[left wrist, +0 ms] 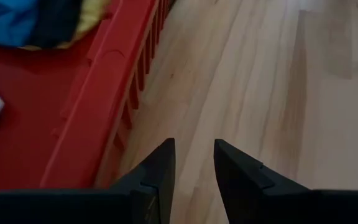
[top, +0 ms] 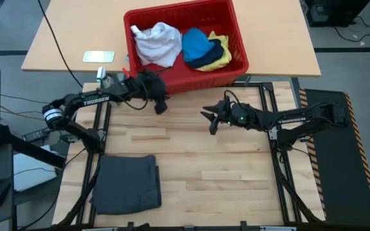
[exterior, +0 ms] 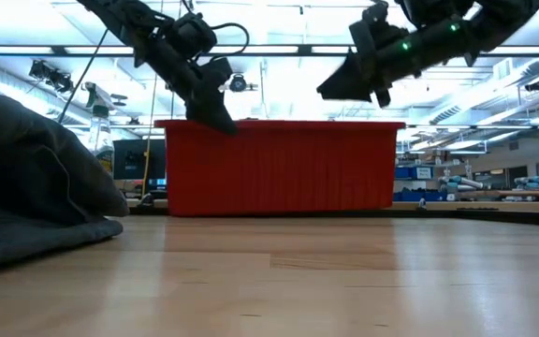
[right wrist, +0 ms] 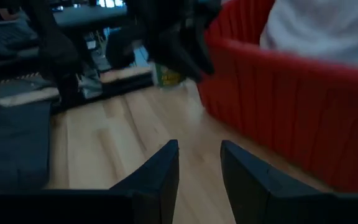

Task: Fold laundry
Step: Remove the light blue shorts from the red bin

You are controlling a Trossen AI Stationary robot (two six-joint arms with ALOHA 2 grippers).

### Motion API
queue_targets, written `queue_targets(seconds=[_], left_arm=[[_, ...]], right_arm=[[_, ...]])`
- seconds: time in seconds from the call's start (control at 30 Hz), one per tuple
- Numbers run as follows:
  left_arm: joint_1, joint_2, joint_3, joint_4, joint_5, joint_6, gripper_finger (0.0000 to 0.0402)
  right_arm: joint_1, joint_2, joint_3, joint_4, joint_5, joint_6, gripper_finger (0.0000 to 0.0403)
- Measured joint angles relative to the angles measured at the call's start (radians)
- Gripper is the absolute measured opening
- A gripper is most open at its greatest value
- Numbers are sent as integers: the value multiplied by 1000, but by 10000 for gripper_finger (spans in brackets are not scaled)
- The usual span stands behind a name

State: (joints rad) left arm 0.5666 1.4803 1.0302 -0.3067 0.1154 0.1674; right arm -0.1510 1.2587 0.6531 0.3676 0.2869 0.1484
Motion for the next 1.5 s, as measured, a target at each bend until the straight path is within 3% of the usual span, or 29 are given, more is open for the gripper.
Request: queue_targets(seconds=[0.1, 0.2, 0.3, 0.4, 0.67, 0.87, 1.03, 1.33, 1.4, 1.5], left_arm=[[-27, 2, -2, -19, -75, -2, 116], [-40, 3, -5, -21, -100, -10, 116], [-38, 3, -5, -5, -105, -10, 116], [-38, 3, -5, -3, -111, -10, 116], [-37, 4, -4, -55, -104, 51, 116], [-53, 4, -4, -67, -113, 46, 116], [-54, 4, -4, -59, -123, 30, 116], [-56, 5, -4, -50, -179, 3, 116], [-56, 5, -5, -44, -180, -11, 116], [-56, 5, -5, -31, -195, -30, 116]], right_arm=[[-26, 0, 106, -82, 29, -69, 126], [-76, 6, 246, -219, 127, -185, 126], [-171, 37, 401, -336, 206, -299, 128], [-291, 107, 564, -443, 213, -356, 138], [-570, 457, 1001, -739, 2, -411, 205], [-670, 697, 1230, -792, -29, -446, 263], [-728, 851, 1358, -904, -121, -394, 281], [-779, 983, 1406, -941, -129, -383, 254], [-783, 984, 1406, -954, -141, -380, 225], [-782, 972, 1406, -987, -156, -390, 146]])
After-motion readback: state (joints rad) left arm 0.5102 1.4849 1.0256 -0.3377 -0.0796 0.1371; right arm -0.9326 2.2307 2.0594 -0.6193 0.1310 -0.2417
